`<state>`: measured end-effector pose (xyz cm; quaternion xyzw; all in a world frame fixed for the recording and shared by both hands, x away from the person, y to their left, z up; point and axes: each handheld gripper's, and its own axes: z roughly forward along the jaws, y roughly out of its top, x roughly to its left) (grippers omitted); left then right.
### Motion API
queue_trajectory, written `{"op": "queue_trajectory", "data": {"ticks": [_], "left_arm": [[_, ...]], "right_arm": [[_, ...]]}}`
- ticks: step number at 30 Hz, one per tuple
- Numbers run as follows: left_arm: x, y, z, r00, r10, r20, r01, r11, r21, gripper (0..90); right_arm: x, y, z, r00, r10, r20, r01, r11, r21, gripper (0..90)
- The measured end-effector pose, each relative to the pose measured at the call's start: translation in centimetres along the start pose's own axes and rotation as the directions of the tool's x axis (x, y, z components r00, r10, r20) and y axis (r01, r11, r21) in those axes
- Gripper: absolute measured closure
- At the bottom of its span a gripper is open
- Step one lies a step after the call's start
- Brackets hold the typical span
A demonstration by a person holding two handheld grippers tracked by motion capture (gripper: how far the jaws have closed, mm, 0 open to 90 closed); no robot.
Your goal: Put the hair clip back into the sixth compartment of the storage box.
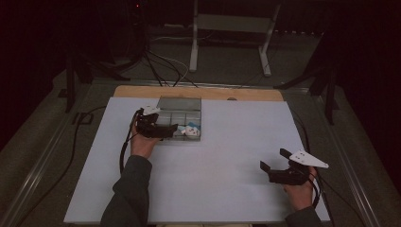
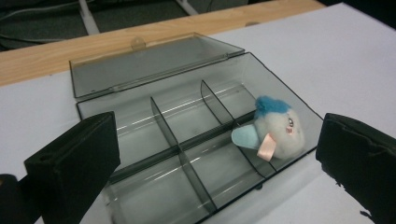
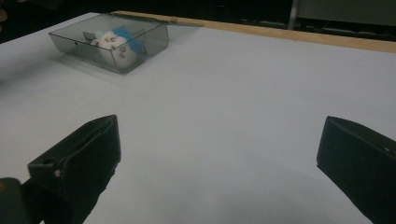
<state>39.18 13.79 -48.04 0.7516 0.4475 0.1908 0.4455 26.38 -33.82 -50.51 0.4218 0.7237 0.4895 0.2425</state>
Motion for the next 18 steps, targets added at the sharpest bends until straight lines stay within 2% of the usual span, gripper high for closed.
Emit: {"op": "queue_trajectory", "data": {"ticks": [3,13,15,18], "left_arm": [[0.2,-0.2,-0.7,1.0,0.003,-0.009,-0.003,0.9999,-0.013,0.7],[0.8,-1.6,-4.8,0.9989,0.014,-0.045,-0.018,0.9962,-0.085,0.7],[0.8,-1.7,-5.0,0.9987,0.013,-0.048,-0.017,0.9957,-0.091,0.7],[1.0,-2.4,-6.6,0.998,0.023,-0.059,-0.029,0.9932,-0.113,0.7]], "right_arm": [[0.0,0.0,0.0,1.0,0.0,0.0,0.0,1.0,0.0,0.0],[0.2,0.0,0.0,1.0,-0.005,-0.003,0.005,1.0,0.001,0.0],[0.2,0.0,0.0,1.0,-0.006,-0.003,0.006,1.0,0.001,0.0],[0.3,0.1,0.0,0.9999,-0.01,-0.004,0.01,1.0,0.0,0.0]]}}
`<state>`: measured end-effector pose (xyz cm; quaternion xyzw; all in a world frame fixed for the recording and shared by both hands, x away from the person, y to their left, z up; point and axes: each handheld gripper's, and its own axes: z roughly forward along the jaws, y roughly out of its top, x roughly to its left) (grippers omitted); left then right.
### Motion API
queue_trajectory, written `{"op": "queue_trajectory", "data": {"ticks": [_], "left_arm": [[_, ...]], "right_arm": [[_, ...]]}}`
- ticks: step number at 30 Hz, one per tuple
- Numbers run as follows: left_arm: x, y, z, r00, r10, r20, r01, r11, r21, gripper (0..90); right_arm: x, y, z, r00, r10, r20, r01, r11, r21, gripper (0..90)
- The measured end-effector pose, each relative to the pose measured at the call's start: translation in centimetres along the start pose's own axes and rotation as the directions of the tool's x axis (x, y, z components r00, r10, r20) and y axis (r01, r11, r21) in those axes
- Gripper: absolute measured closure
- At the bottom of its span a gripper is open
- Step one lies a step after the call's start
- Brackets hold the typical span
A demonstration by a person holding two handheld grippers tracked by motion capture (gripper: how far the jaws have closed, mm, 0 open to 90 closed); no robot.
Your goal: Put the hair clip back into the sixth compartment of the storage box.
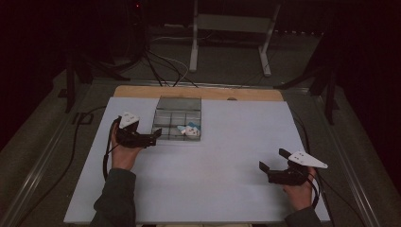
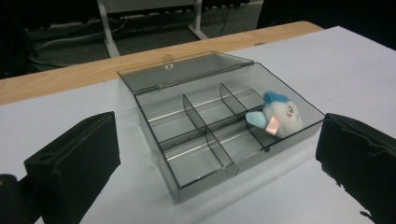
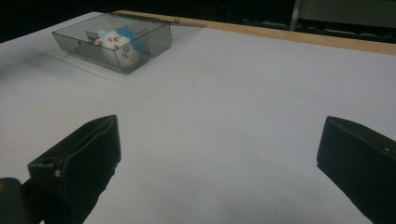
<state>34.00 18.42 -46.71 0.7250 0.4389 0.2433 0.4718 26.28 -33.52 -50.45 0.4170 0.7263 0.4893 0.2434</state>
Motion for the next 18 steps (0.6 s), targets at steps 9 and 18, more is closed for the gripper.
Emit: {"op": "queue_trajectory", "data": {"ticks": [9,18], "left_arm": [[-0.2,-1.5,-3.5,0.9982,0.046,-0.037,-0.047,0.9984,-0.03,0.7],[0.2,-3.9,-5.9,0.9974,0.009,-0.071,-0.014,0.9974,-0.07,0.7]], "right_arm": [[0.3,0.1,0.0,0.9999,-0.012,-0.006,0.012,1.0,-0.014,0.0],[0.6,0.1,0.1,0.9998,-0.019,-0.006,0.019,1.0,-0.013,0.0]]}}
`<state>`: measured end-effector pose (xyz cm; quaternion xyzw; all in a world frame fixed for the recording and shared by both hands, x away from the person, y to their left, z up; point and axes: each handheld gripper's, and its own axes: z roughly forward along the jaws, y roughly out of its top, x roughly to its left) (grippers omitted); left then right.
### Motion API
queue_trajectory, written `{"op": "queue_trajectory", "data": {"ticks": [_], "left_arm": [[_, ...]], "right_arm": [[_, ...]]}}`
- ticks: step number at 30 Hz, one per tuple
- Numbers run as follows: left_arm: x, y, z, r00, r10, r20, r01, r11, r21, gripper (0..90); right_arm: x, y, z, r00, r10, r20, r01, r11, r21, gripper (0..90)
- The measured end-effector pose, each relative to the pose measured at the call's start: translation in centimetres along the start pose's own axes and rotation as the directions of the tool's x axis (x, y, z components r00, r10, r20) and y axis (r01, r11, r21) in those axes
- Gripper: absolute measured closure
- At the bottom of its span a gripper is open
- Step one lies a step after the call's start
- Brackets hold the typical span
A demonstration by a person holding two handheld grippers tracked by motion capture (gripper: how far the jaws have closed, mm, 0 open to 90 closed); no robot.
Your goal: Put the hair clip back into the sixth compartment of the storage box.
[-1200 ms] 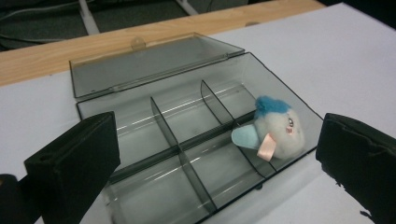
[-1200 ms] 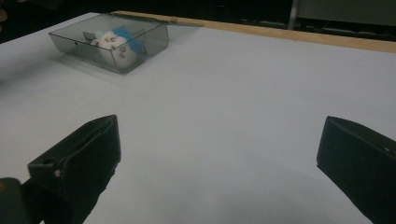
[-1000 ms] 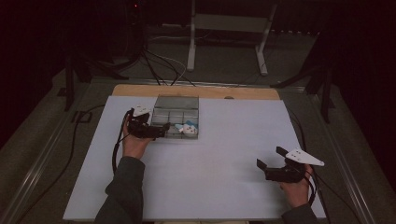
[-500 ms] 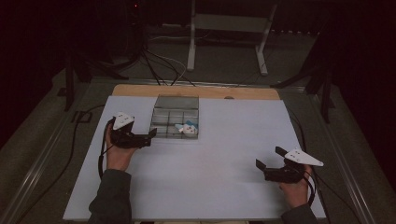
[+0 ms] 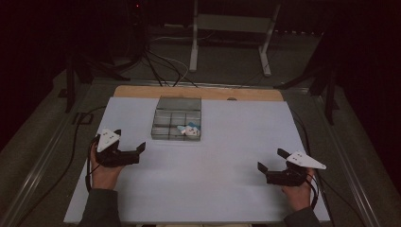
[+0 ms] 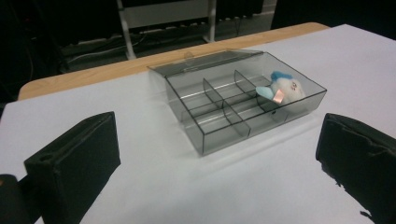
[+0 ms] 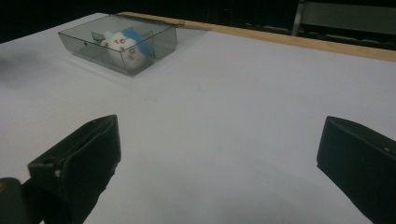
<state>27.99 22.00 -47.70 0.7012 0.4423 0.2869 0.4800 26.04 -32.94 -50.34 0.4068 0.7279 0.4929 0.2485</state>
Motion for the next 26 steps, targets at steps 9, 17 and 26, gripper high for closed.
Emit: {"op": "queue_trajectory", "data": {"ticks": [9,17,26], "left_arm": [[-0.6,-2.6,-1.6,0.9995,0.006,-0.032,-0.006,0.9997,-0.022,0.7],[-0.3,-3.4,-2.8,0.9984,-0.027,-0.05,0.024,0.9987,-0.046,0.7],[0.2,-4.0,-3.9,0.9934,-0.096,-0.063,0.093,0.9943,-0.052,0.7]], "right_arm": [[0.8,0.0,0.4,0.9993,-0.017,-0.032,0.018,1.0,0.015,0.0],[1.4,0.1,0.6,0.9985,-0.028,-0.048,0.029,0.999,0.014,0.0],[1.6,0.1,0.7,0.9977,-0.031,-0.06,0.032,0.999,0.018,0.0]]}}
